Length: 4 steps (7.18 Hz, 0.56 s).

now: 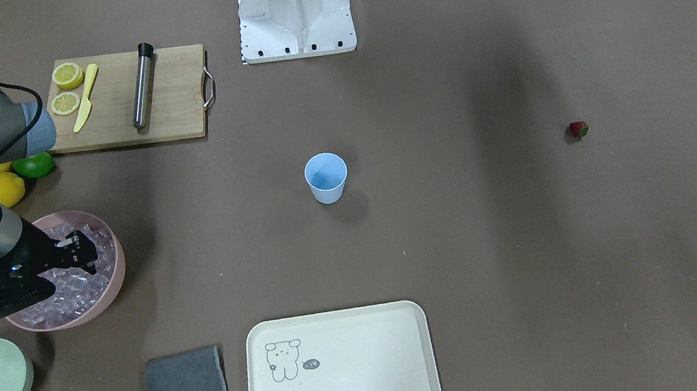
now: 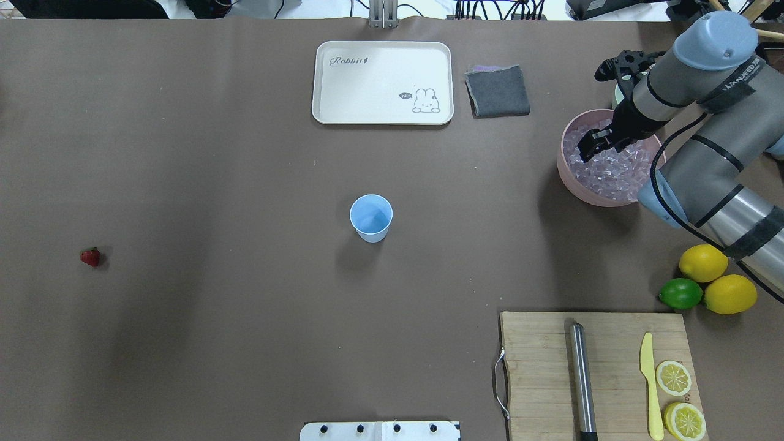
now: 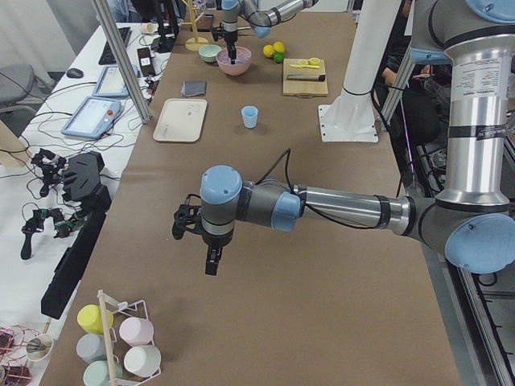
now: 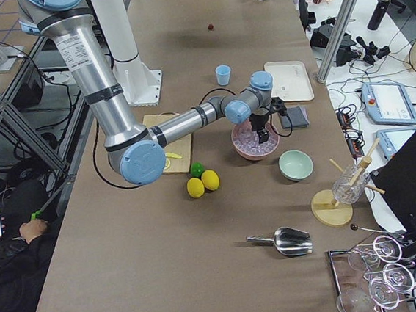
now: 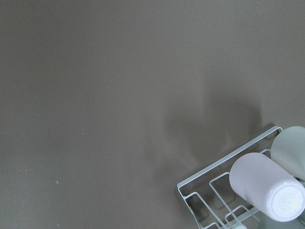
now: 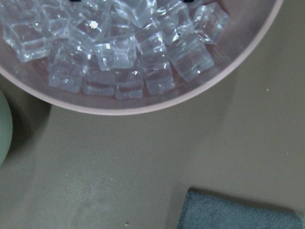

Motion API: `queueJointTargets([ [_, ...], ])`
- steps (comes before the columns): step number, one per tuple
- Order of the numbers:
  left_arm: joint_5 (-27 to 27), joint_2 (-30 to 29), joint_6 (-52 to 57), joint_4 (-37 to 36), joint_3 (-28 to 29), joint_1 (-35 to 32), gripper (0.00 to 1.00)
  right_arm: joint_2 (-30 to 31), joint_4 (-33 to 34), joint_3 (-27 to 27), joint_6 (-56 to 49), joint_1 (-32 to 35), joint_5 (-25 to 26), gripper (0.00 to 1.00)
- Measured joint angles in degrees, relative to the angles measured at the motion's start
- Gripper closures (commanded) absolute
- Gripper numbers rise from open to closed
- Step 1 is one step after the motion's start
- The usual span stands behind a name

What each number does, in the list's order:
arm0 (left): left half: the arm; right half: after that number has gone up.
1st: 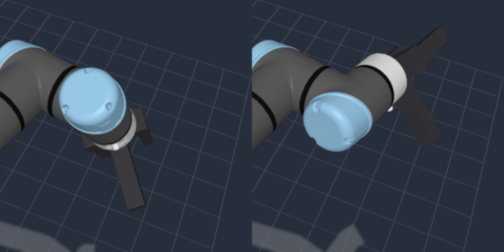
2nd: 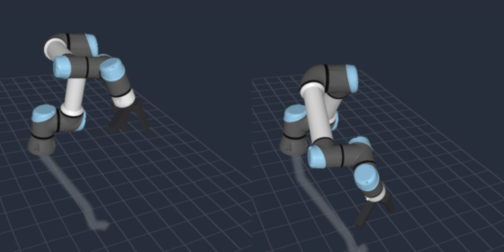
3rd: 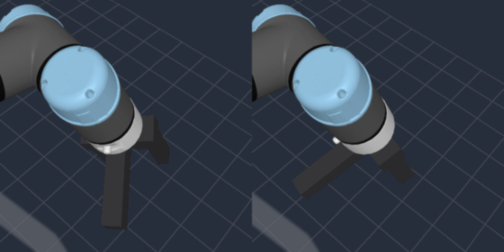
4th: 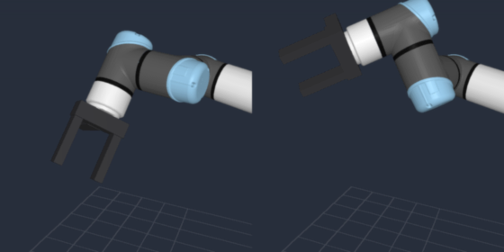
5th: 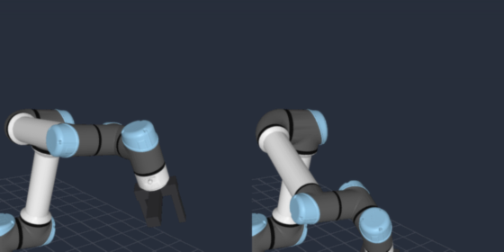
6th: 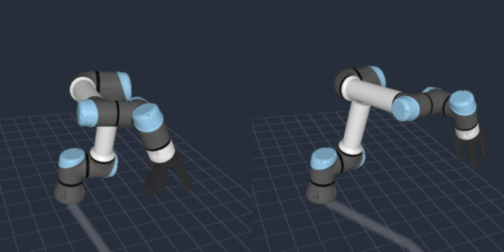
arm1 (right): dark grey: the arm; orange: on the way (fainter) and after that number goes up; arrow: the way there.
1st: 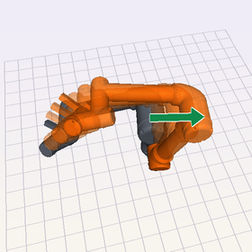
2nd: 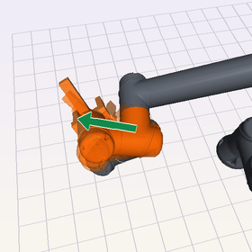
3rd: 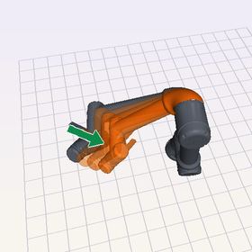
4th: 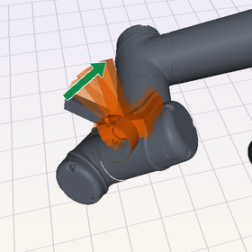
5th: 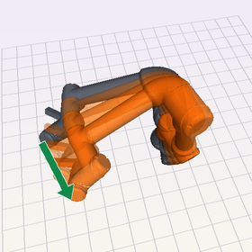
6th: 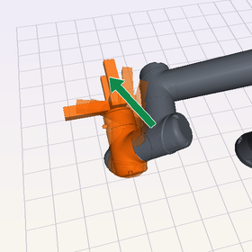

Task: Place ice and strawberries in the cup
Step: 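Lower the right gripper into the ice and grasp an ice cube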

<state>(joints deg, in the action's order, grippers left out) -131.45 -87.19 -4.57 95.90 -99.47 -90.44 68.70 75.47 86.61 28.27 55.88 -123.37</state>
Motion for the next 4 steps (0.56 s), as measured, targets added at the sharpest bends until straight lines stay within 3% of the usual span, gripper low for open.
queueJointTargets([
  [4, -0.04, 0.00, 0.00, 0.07, -0.08, 0.00, 0.02, -0.81, 0.28, 0.01, 0.38, 0.13, 0.13, 0.20],
])
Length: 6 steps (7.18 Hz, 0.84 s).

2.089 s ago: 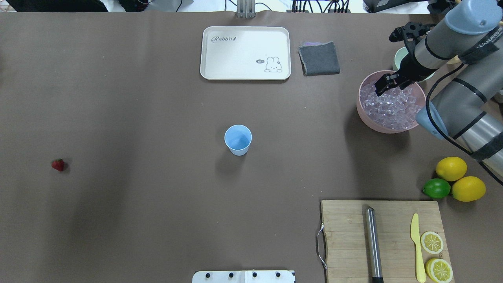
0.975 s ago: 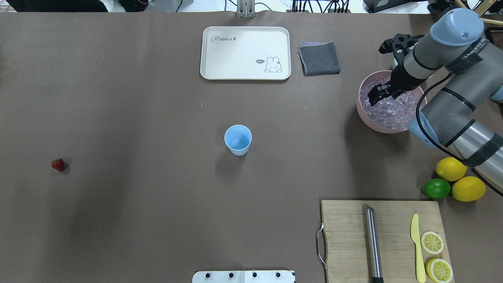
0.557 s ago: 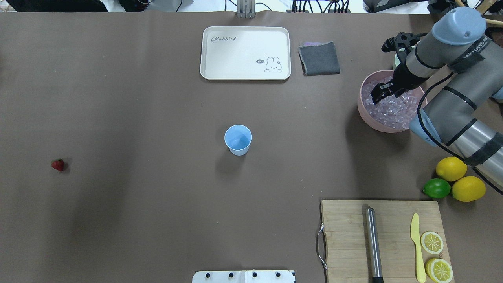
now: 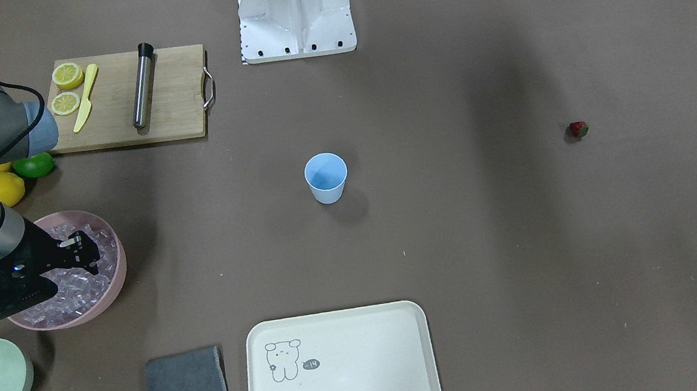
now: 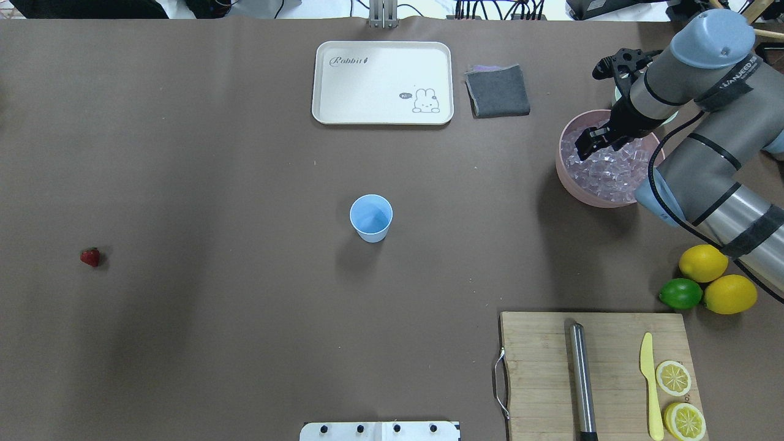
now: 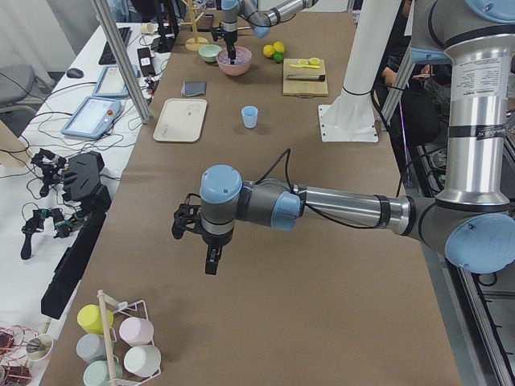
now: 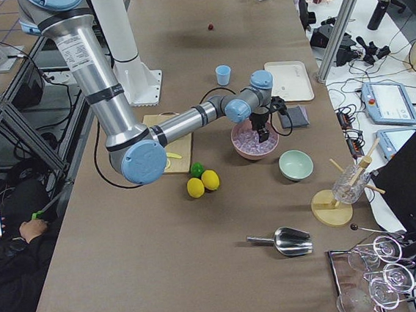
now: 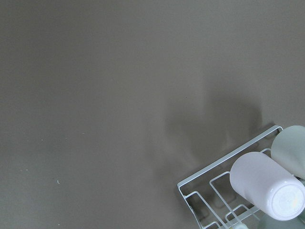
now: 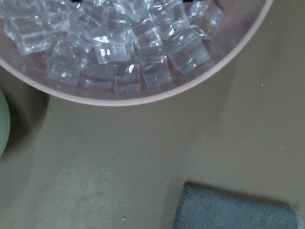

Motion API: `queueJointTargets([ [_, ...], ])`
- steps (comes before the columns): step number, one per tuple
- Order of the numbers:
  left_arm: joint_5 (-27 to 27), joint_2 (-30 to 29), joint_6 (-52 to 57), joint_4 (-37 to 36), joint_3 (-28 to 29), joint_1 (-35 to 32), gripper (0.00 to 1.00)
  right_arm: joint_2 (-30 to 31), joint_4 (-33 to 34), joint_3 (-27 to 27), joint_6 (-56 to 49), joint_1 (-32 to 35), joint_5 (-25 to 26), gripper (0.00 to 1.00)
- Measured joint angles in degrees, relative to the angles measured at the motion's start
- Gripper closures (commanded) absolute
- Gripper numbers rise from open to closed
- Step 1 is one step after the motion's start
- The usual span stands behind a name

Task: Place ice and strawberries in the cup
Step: 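Lower the right gripper into the ice and grasp an ice cube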

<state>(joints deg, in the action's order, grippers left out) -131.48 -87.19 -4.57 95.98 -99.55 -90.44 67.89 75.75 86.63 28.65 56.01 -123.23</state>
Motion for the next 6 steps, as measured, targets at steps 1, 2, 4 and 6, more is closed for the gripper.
queueJointTargets([
  [1, 0.00, 0.00, 0.00, 0.00, -0.02, 0.00, 0.02, -0.33, 0.06, -0.01, 0.00, 0.14, 0.28, 0.17],
  [2, 0.00, 0.00, 0.00, 0.00, -0.01, 0.00, 0.02, -0.49, 0.11, 0.00, -0.05, 0.37, 0.88, 0.18],
  [4, 0.00, 0.00, 0.00, 0.00, -0.01, 0.00, 0.02, -0.58, 0.16, -0.17, -0.64, 0.62, 2.08, 0.20],
  [6, 0.00, 0.05, 0.00, -0.02, -0.01, 0.00, 0.02, -0.73, -0.11, -0.32, -1.63, -0.46, 3.96, 0.21],
])
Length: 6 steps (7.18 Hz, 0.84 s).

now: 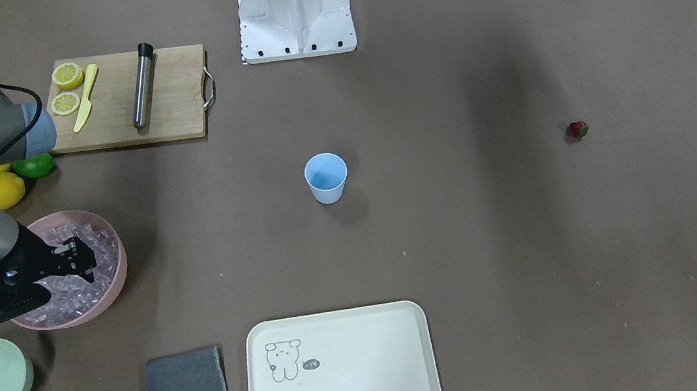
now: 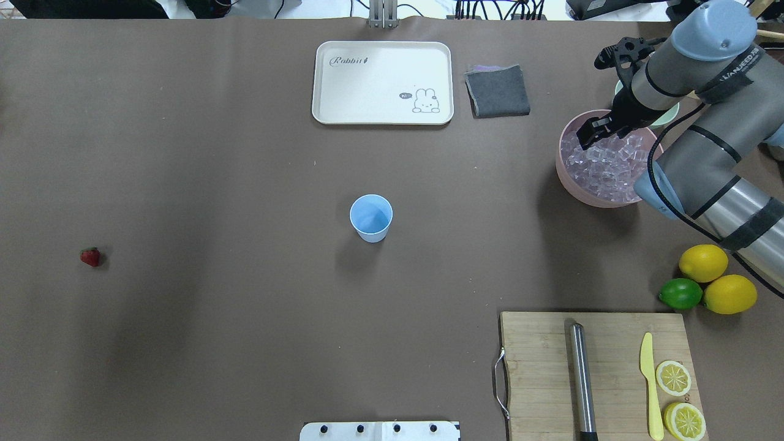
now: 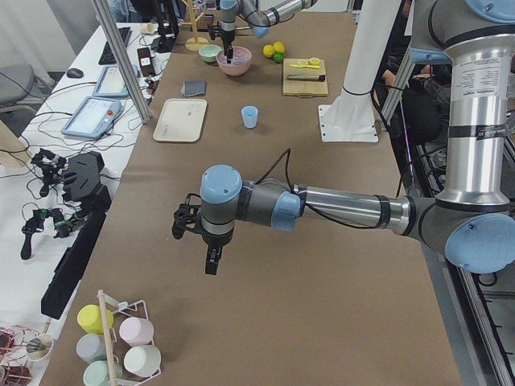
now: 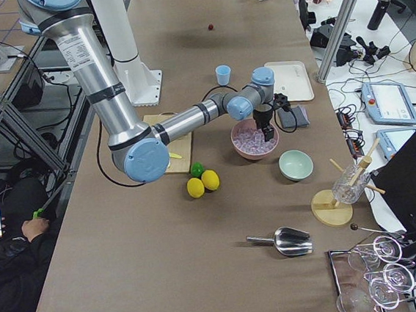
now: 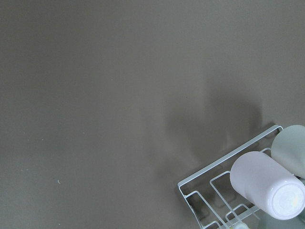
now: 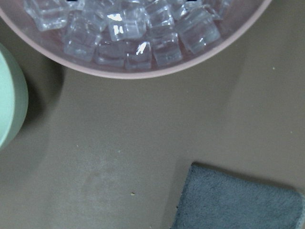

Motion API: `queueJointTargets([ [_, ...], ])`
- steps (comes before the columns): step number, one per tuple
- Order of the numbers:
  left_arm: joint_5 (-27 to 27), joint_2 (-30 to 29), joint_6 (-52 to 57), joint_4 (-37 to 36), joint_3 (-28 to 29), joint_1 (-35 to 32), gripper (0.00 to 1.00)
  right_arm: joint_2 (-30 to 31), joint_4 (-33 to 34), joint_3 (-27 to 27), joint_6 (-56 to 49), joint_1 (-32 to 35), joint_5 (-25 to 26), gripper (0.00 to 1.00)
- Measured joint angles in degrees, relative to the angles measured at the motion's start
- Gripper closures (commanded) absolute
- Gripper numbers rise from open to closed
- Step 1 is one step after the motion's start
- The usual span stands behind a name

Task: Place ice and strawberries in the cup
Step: 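Lower the right gripper into the ice and grasp an ice cube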

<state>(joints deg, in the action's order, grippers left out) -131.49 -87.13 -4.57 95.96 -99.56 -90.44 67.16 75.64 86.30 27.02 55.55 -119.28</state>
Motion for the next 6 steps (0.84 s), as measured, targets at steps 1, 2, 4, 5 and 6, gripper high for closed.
queueJointTargets([
  [1, 0.00, 0.05, 0.00, -0.04, 0.06, 0.00, 0.02, 0.01, -0.14, 0.13, -0.50, -0.70, 0.57, 0.21],
  [2, 0.00, 0.12, 0.00, -0.06, 0.16, 0.00, 0.02, 0.15, -0.20, 0.37, -1.00, -1.08, 0.87, 0.21],
  [4, 0.00, 0.40, 0.00, -0.07, 0.23, 0.00, 0.02, 0.55, -0.12, 0.72, -3.81, -0.93, 0.93, 0.21],
  [5, 0.00, 0.54, 0.00, -0.07, 0.25, 0.00, 0.02, 0.80, -0.08, 0.76, -5.27, -0.71, 0.94, 0.21],
  [6, 0.00, 0.68, 0.00, -0.07, 0.25, 0.00, 0.02, 1.09, -0.06, 0.78, -6.20, -0.66, 1.05, 0.21],
])
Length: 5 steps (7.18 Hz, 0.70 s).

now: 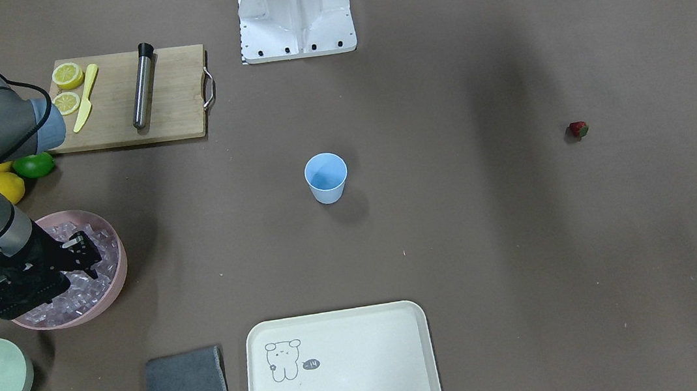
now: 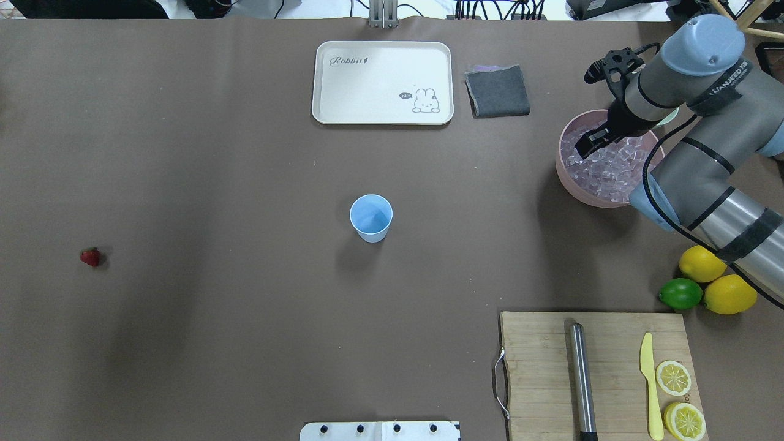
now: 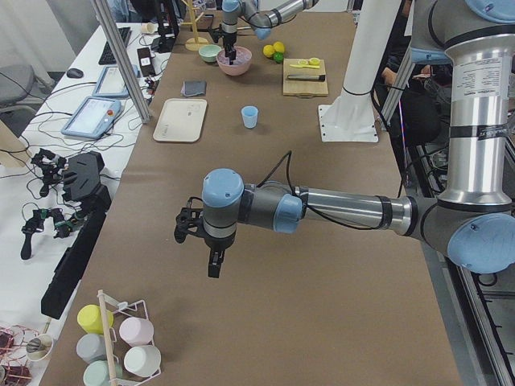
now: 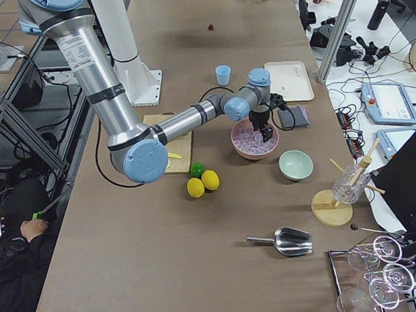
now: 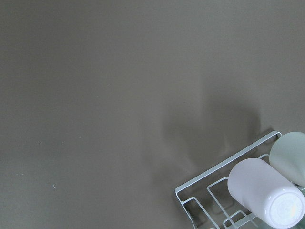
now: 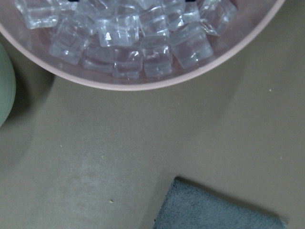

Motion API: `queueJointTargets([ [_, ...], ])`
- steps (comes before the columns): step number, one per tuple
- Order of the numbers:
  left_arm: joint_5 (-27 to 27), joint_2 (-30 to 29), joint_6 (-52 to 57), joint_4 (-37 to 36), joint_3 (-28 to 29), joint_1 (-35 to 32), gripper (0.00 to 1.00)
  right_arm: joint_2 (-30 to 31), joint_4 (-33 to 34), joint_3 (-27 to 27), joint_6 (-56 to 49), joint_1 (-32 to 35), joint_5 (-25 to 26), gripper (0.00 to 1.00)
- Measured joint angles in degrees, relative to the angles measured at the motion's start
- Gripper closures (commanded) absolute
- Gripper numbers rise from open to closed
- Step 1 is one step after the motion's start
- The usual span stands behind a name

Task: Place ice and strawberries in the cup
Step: 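Lower the right gripper into the ice and grasp an ice cube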

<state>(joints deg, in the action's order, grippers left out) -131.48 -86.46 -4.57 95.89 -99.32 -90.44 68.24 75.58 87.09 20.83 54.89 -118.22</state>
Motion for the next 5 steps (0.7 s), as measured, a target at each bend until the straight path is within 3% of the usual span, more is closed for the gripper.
queueJointTargets([
  [2, 0.00, 0.18, 0.00, 0.00, 0.00, 0.00, 0.02, 0.33, 0.01, 0.01, -0.76, -0.22, 0.69, 0.25],
  [3, 0.00, 0.26, 0.00, 0.00, 0.00, 0.00, 0.02, 0.39, -0.03, 0.01, -0.86, -0.37, 1.02, 0.34],
  [5, 0.00, 0.32, 0.00, 0.00, 0.01, 0.00, 0.02, 0.49, -0.22, 0.01, -0.91, -0.67, 1.15, 0.88],
])
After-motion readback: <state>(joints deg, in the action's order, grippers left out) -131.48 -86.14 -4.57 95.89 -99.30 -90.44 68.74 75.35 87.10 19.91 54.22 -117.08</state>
